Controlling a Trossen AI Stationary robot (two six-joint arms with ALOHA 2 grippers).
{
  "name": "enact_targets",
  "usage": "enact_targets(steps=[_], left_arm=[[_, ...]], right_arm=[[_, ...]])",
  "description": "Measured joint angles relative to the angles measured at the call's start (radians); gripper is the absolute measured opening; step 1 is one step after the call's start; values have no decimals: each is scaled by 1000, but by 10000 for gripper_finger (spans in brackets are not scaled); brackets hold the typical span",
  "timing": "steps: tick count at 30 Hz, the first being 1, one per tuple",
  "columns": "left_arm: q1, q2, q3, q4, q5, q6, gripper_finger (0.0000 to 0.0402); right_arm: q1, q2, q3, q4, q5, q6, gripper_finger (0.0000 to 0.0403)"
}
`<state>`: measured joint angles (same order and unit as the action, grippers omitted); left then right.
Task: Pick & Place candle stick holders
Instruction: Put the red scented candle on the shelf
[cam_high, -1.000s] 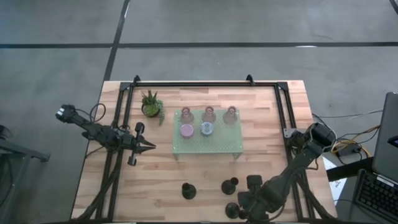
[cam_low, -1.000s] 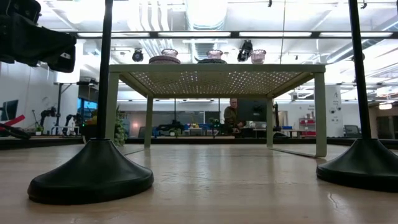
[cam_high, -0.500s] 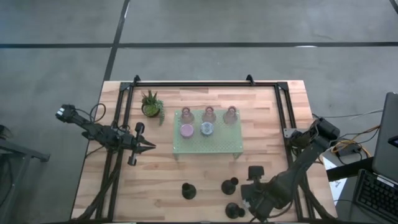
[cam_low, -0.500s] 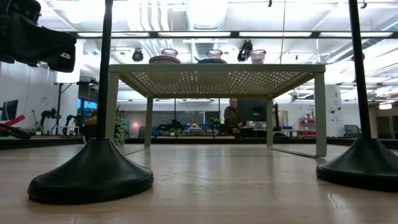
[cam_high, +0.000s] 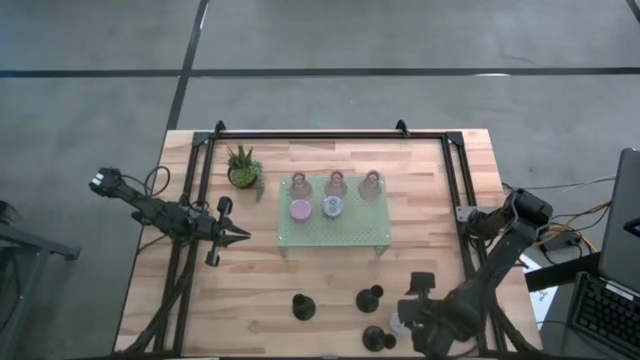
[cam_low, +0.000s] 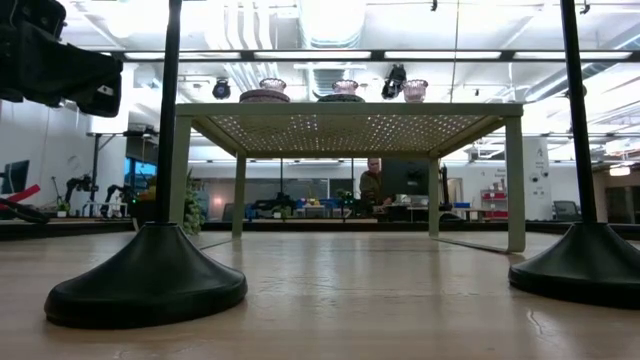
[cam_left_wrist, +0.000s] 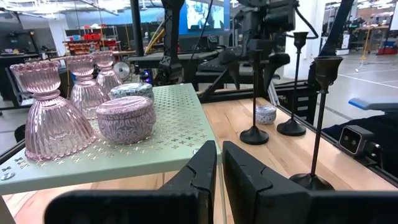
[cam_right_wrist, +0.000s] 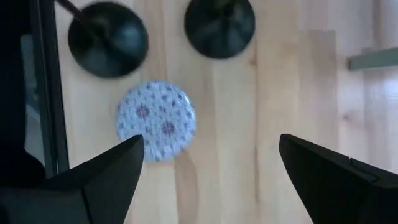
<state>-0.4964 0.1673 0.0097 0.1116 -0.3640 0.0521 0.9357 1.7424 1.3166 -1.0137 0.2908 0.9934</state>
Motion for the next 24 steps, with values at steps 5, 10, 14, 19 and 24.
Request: enact_targets(steps=[5, 10, 14, 19, 24], left_arm=[[0, 0, 0, 0, 0, 0, 32], [0, 0, 0, 0, 0, 0, 32], [0, 0, 0, -1, 0, 0, 32], [0, 0, 0, -1, 0, 0, 32], [0, 0, 0, -1, 0, 0, 32]], right_arm=[[11, 0, -93, 175, -3, 12, 368], [27, 0, -155, 270, -1, 26, 368], [31, 0, -225, 394, 0, 47, 368], [36, 0, -268, 498, -3, 47, 368], [36, 1, -272, 514, -3, 47, 368]])
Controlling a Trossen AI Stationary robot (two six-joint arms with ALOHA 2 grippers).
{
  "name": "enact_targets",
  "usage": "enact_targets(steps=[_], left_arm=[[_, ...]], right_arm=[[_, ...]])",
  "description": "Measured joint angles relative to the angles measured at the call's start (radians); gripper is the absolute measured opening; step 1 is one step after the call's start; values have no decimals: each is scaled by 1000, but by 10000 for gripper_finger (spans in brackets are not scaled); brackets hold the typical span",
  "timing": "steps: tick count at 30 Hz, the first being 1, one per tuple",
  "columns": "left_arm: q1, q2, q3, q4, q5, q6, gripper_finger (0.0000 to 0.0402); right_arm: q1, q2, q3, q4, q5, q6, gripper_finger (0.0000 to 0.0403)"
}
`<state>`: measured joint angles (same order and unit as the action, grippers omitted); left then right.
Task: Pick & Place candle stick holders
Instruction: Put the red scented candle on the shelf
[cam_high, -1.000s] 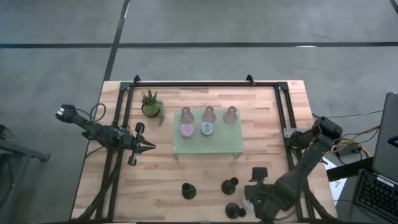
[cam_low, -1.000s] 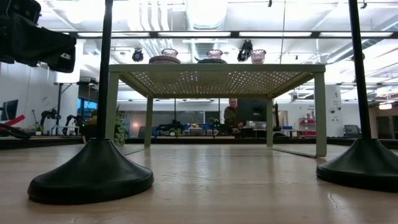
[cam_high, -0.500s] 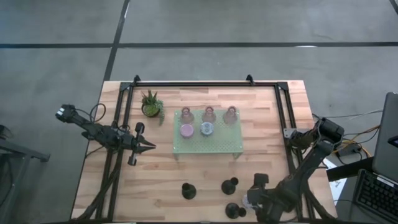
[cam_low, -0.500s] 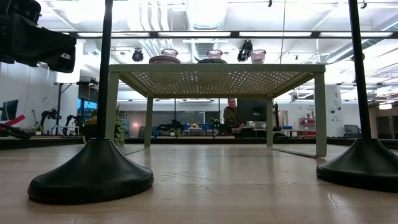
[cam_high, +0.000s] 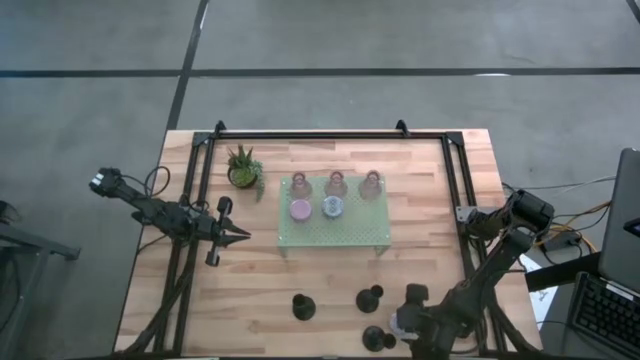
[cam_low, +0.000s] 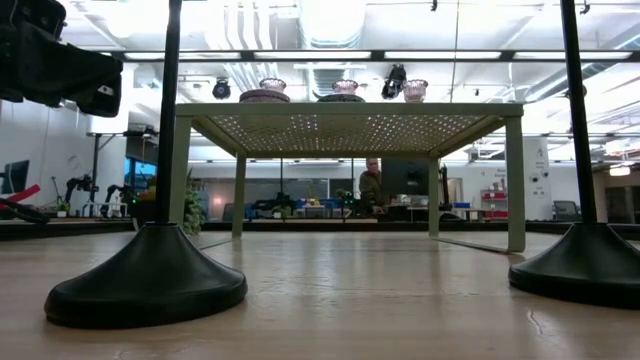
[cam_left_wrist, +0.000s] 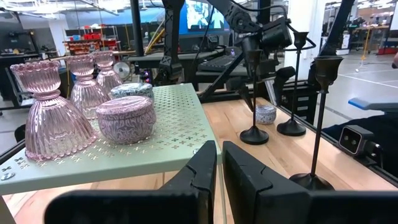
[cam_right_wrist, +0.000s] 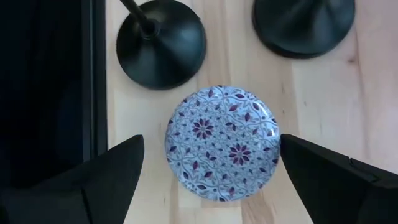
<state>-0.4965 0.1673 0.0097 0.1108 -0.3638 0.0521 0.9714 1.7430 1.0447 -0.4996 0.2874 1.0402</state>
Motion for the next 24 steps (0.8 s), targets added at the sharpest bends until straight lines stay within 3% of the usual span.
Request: enact_targets(steps=[24], left_arm=[[0, 0, 0, -1, 0, 0, 32]], right_arm=[[4, 57, -25, 23, 28, -15, 368]])
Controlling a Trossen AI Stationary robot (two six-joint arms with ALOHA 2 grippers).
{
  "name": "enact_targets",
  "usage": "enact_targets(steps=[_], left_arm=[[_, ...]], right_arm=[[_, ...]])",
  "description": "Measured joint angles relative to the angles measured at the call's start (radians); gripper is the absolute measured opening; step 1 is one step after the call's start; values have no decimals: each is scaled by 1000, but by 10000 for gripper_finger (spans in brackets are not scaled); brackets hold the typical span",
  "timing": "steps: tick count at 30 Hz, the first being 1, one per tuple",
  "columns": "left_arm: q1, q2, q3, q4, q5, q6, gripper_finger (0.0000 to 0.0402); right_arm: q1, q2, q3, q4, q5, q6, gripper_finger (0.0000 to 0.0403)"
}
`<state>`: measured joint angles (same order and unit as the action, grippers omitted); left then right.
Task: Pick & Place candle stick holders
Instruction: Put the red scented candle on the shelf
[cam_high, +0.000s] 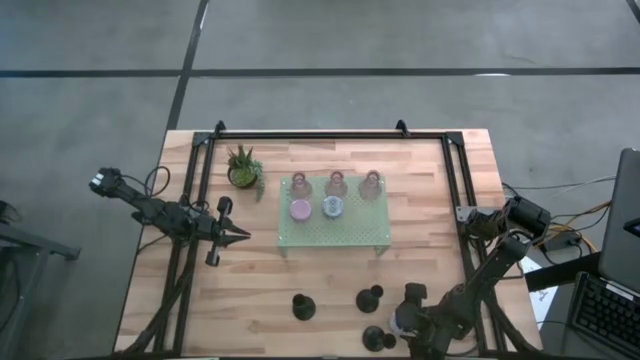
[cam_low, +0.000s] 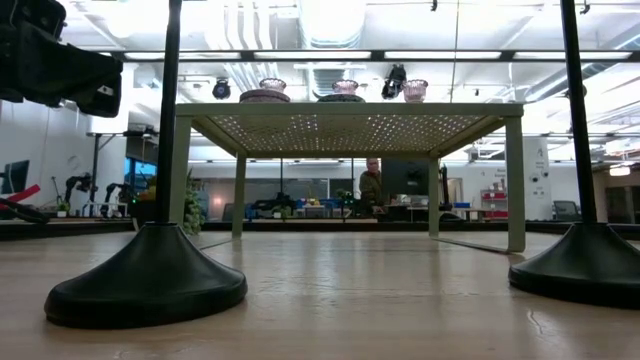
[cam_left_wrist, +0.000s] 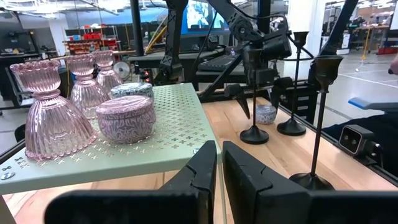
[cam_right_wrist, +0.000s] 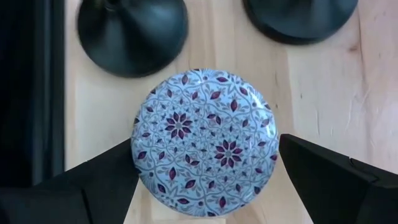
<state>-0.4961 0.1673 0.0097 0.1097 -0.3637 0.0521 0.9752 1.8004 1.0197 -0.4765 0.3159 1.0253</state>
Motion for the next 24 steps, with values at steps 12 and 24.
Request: enact_targets(steps=[12, 24], left_arm=[[0, 0, 0, 0, 0, 0, 32], [0, 0, 0, 0, 0, 0, 32]], right_arm=[[0, 0, -14, 51, 28, -8, 363], [0, 0, -14, 49, 28, -15, 295]])
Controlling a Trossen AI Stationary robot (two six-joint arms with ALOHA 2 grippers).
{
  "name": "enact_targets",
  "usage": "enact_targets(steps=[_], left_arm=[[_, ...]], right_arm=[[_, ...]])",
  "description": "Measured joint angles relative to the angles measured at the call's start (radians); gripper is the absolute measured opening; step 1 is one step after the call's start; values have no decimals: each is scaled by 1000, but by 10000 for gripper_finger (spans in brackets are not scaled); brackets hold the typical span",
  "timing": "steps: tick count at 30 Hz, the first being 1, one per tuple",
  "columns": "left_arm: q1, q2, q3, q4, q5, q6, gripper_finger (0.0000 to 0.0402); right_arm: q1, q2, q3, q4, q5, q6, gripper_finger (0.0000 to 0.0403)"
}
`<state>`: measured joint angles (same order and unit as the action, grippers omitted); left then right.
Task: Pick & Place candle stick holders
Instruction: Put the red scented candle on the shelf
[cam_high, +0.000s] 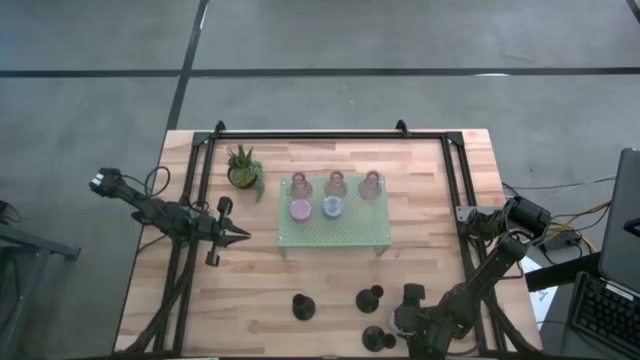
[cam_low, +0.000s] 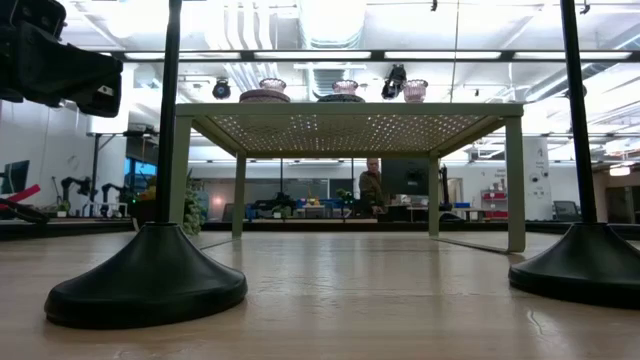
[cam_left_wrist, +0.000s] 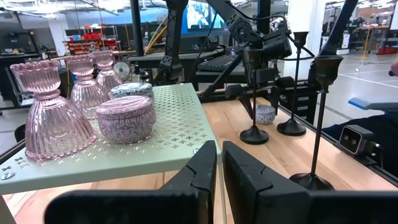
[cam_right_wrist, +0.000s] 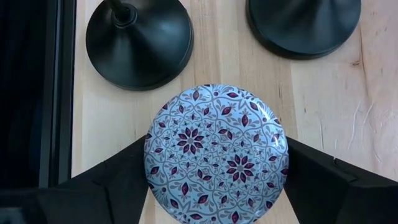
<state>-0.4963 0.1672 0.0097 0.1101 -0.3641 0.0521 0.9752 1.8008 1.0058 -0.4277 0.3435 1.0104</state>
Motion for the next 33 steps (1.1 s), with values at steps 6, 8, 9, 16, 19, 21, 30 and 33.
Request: enact_targets(steps=[6, 8, 9, 16, 19, 21, 30, 33], left_arm=[[0, 0, 0, 0, 0, 0, 32], [0, 0, 0, 0, 0, 0, 32], [0, 0, 0, 0, 0, 0, 32], [0, 0, 0, 0, 0, 0, 32], [0, 0, 0, -2, 0, 0, 32], [0, 0, 0, -2, 0, 0, 32], [0, 0, 0, -7, 0, 0, 32], [0, 0, 0, -8, 0, 0, 32]], right_arm=[[-2, -7, 0, -14, -1, -5, 306], [-4, -18, 1, -25, -3, -9, 308], [-7, -25, 5, -40, -3, -10, 308], [-25, -93, 41, -187, -2, -23, 300], [-42, -138, 58, -244, -1, -43, 306], [-54, -174, 70, -278, -1, -59, 308], [-110, -389, 87, -452, 31, -104, 303], [-144, -463, 86, -504, 60, -128, 307]])
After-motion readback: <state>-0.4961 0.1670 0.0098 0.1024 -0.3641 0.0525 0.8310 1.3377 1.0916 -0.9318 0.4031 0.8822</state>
